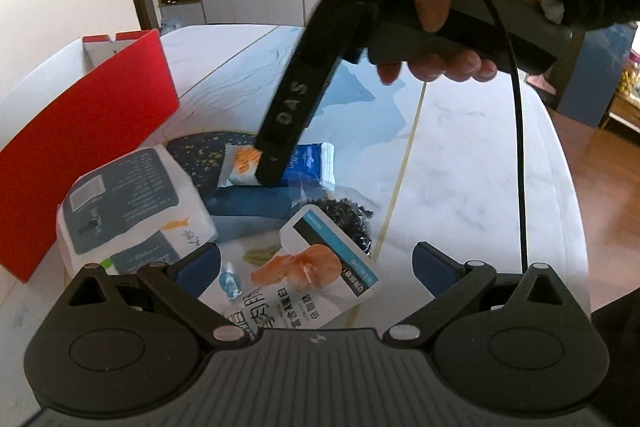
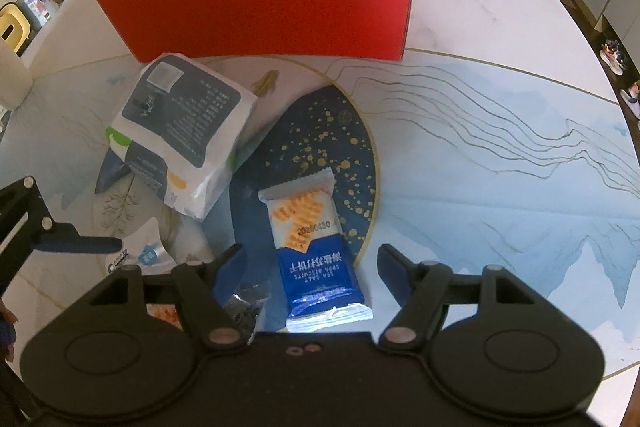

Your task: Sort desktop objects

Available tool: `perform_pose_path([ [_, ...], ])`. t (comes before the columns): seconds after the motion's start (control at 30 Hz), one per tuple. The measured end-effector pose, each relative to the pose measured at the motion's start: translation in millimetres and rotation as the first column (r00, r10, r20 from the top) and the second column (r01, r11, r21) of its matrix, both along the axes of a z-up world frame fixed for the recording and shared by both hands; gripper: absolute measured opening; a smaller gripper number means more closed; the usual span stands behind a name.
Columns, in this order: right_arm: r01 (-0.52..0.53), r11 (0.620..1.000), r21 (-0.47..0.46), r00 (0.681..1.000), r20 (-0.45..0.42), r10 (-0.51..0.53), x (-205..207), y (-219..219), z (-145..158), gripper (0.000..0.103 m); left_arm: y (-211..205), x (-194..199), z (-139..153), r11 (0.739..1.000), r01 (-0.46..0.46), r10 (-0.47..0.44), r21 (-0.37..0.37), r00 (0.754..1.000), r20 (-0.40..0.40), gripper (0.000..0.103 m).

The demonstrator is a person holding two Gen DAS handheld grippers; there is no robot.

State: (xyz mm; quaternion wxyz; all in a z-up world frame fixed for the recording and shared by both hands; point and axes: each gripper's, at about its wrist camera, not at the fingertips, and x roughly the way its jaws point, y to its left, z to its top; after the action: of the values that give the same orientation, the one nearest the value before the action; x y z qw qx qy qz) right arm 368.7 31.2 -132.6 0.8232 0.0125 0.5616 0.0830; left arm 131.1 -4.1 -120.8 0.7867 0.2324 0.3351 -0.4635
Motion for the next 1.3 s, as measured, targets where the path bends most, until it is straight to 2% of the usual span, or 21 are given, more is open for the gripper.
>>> perform_pose_path([
  [0.2,-0.008,1.000,-0.009,1.000,-0.009,0.008,4,5,-6,0.072,-14,0,-4,0.999,0.032,-0.032,-0.009,0.999,-0.010,0.103],
  [0.4,-0.011,1.000,-0.022,1.000,-0.018,0.011,8,8,-12,0.072,-37,3,-11,0.998,0.052,-0.052,0.020,0.999,0.006,0.102],
  [0.67,-0.016,0.999,-0.037,1.000,-0.012,0.016,12,8,-15,0.071,-50,19,-15,0.999,0.033,-0.033,0.014,0.999,-0.023,0.100],
  [0.8,-0.035,0.998,-0.058,0.999,0.001,0.035,12,10,-15,0.065,-53,23,-18,0.999,0.025,-0.025,0.031,0.999,-0.024,0.077],
  [0.83,-0.040,0.997,-0.064,0.999,0.004,0.040,13,10,-16,0.063,-53,24,-18,0.999,0.027,-0.026,0.031,0.999,-0.027,0.076],
  [0.87,-0.045,0.996,-0.074,0.999,0.008,0.046,12,11,-16,0.056,-53,25,-19,0.999,0.026,-0.025,0.032,0.999,-0.028,0.075],
  [0.97,-0.050,0.996,-0.078,0.999,0.012,0.051,13,10,-15,0.048,-54,26,-20,0.999,0.027,-0.025,0.039,0.999,-0.037,0.062],
  [1.07,-0.043,0.996,-0.081,0.999,0.017,0.044,13,8,-14,0.038,-54,25,-20,0.999,0.034,-0.033,0.037,0.999,-0.031,0.057],
  [1.3,-0.024,0.998,-0.057,0.999,0.021,0.025,11,0,-13,0.036,-55,29,-16,0.999,0.031,-0.029,0.025,0.998,-0.047,0.043],
])
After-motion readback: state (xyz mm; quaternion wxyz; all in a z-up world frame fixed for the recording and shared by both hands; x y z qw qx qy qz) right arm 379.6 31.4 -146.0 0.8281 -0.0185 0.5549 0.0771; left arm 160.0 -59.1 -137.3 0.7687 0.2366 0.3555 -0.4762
